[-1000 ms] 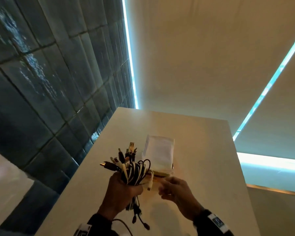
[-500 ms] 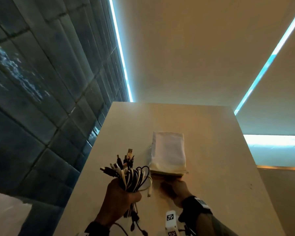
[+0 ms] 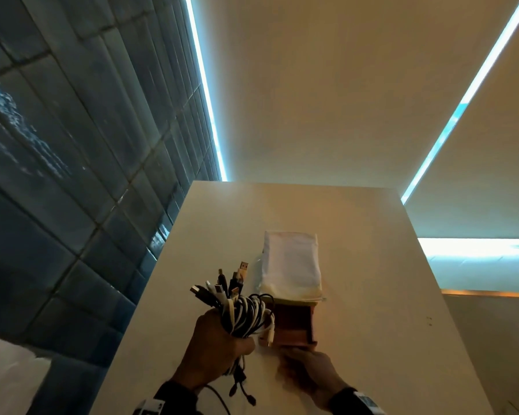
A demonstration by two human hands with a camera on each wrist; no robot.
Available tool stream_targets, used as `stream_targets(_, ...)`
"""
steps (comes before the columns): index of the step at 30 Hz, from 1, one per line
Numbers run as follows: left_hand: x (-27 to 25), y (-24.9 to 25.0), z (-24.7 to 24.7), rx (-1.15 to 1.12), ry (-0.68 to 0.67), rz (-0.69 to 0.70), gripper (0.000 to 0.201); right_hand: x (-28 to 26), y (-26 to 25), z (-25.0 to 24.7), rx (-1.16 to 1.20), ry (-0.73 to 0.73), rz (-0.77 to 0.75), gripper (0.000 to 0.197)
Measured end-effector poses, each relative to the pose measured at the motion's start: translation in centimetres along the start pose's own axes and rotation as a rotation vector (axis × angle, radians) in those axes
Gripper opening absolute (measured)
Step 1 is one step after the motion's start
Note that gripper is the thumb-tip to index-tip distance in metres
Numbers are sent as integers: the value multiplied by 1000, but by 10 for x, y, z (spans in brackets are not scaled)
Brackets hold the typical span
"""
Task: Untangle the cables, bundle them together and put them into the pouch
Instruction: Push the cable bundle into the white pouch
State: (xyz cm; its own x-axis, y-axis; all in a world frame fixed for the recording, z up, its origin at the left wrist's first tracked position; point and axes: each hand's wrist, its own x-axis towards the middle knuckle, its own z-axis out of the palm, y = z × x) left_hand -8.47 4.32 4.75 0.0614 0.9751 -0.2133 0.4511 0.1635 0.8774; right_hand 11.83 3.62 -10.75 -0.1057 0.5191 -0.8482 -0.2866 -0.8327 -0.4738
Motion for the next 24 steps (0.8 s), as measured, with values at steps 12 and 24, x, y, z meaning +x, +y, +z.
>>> stream_targets(12,-9,0,2,54,-144,191,26,-16,32,-13,-110,-147,78,56)
stream_targets(24,4,21,27,1138,-498,1099,44,-127,-79,28,-318,-571,-68,37)
